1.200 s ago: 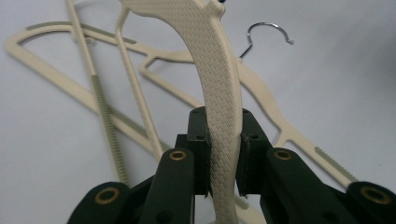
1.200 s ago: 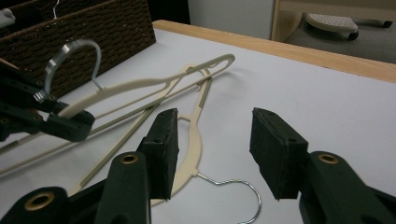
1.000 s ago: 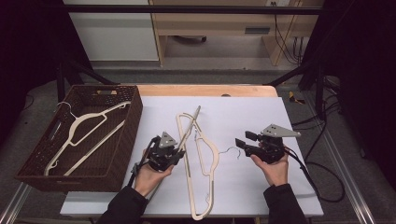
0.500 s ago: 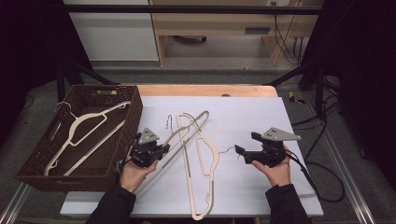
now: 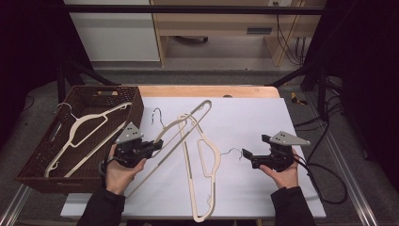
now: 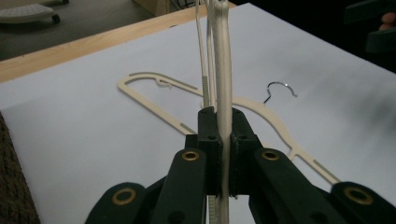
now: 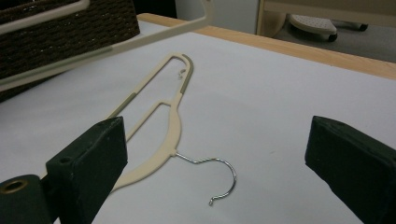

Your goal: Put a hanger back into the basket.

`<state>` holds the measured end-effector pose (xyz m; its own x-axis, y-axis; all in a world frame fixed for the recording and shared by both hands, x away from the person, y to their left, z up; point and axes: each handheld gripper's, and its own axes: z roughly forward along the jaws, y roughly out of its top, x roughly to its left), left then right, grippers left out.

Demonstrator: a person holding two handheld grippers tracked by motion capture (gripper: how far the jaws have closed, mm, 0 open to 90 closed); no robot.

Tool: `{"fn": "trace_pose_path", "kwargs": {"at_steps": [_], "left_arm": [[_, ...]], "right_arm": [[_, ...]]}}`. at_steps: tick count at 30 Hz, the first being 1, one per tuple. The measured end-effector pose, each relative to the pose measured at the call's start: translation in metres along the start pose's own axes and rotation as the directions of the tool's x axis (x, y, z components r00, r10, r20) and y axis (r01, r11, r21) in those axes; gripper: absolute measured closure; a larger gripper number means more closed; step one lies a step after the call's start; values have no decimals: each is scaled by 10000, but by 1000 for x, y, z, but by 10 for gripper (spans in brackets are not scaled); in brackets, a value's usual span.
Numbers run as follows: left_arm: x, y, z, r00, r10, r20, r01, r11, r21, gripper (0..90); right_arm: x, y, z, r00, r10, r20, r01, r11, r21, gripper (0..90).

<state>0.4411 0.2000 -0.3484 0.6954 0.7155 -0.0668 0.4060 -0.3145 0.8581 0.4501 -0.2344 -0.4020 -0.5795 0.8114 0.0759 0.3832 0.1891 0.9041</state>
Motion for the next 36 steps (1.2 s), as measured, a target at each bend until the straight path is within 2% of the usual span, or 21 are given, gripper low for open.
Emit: {"fn": "trace_pose_path", "kwargs": {"at_steps": [1, 2, 5, 6, 9, 13, 18, 27, 30, 31, 33, 34, 36], "left_arm": [[0, 0, 0, 10000, 0, 0, 0, 10000, 0, 863], [0, 4, -9, 9999, -28, 123, 31, 9997, -248, 863], [1, 7, -17, 9999, 39, 158, -33, 9992, -399, 863], [2, 11, -25, 9998, 107, 189, -95, 9980, -621, 863], [3, 14, -33, 9997, 125, 222, -107, 9969, -775, 863], [7, 28, -55, 9987, 375, 332, -333, 9923, -1192, 863], [12, 40, -70, 9972, 680, 306, -638, 9902, -1243, 863], [46, 60, -90, 9974, 706, 157, -685, 9914, -1112, 863], [56, 64, -95, 9971, 756, 122, -737, 9908, -1133, 863], [62, 64, -97, 9969, 778, 91, -763, 9908, -1121, 862], [66, 64, -98, 9969, 781, 61, -769, 9910, -1100, 863], [73, 64, -102, 9955, 946, -95, -951, 9901, -1037, 863], [77, 63, -103, 9952, 957, -178, -971, 9901, -1012, 862]], "right_arm": [[0, 0, 0, 10000, 0, 0, 0, 10000, 0, 60], [-1, 0, -1, 10000, -21, 32, 21, 10000, 16, 60], [-1, 0, -2, 10000, -42, 81, 42, 10000, -35, 58], [-2, 0, -3, 9999, -110, 60, 110, 9999, -11, 52], [-2, 0, -3, 9999, -150, 65, 150, 9999, 19, 49], [-2, -1, -3, 9998, -118, 134, 118, 9999, 1, 42], [-3, 0, -5, 9998, -49, 184, 51, 10000, -73, 41], [-5, 0, -8, 9998, -84, 170, 87, 9998, -156, 32], [-4, 0, -8, 9998, 135, 130, -132, 9997, -222, 30], [-5, 0, -8, 9997, -23, 246, 26, 9999, -129, 29], [-5, 0, -8, 9997, -39, 245, 41, 9999, -110, 29], [-5, 0, -8, 9997, -19, 231, 21, 9999, -106, 29], [-5, 0, -8, 9997, -17, 241, 20, 9999, -103, 29]]}}
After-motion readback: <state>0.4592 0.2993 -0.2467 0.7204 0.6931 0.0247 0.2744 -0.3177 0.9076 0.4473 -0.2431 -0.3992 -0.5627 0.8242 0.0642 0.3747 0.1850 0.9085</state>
